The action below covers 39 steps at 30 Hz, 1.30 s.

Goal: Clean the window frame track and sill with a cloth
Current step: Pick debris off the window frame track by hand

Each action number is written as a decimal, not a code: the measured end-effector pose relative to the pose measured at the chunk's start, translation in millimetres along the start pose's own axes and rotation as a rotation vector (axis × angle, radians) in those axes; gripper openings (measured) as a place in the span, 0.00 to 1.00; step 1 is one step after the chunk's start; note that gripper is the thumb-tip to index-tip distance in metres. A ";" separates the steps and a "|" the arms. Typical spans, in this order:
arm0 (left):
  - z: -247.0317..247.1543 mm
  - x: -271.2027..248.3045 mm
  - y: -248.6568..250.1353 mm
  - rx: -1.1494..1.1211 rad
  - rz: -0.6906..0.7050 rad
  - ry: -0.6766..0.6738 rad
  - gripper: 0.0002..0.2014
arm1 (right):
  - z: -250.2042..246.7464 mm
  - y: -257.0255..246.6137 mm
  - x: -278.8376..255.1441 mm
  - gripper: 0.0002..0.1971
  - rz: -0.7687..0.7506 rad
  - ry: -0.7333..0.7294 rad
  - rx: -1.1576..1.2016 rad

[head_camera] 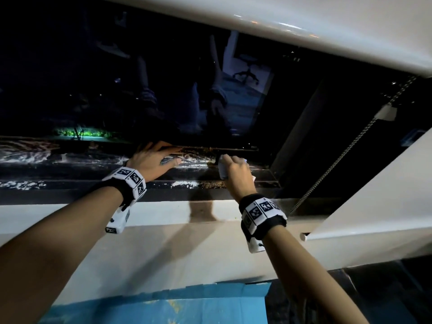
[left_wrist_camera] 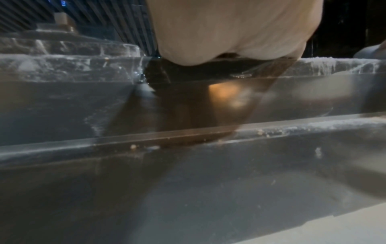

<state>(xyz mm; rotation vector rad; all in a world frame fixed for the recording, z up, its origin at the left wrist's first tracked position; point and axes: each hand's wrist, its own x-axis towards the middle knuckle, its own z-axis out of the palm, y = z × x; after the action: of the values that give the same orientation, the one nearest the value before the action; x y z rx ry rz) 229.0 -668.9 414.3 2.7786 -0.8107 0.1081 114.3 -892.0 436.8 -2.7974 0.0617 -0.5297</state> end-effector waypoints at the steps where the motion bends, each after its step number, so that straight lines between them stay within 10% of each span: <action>1: 0.7 -0.2 -0.4 0.002 0.003 0.003 0.26 | -2.8 3.4 -2.0 0.10 -0.010 -0.026 0.041; 10: 2.1 0.5 -3.1 -0.022 0.013 0.029 0.26 | -28.8 62.0 11.8 0.11 0.167 0.026 0.084; 39: 0.0 -1.3 2.2 0.035 -0.007 0.041 0.27 | -17.5 3.1 -2.9 0.19 -0.155 -0.155 0.295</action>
<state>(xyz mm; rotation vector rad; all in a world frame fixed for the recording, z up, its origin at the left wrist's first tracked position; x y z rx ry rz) 226.8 -670.1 414.7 2.8015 -0.7965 0.1794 105.3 -899.5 450.4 -2.5540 -0.2473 -0.3245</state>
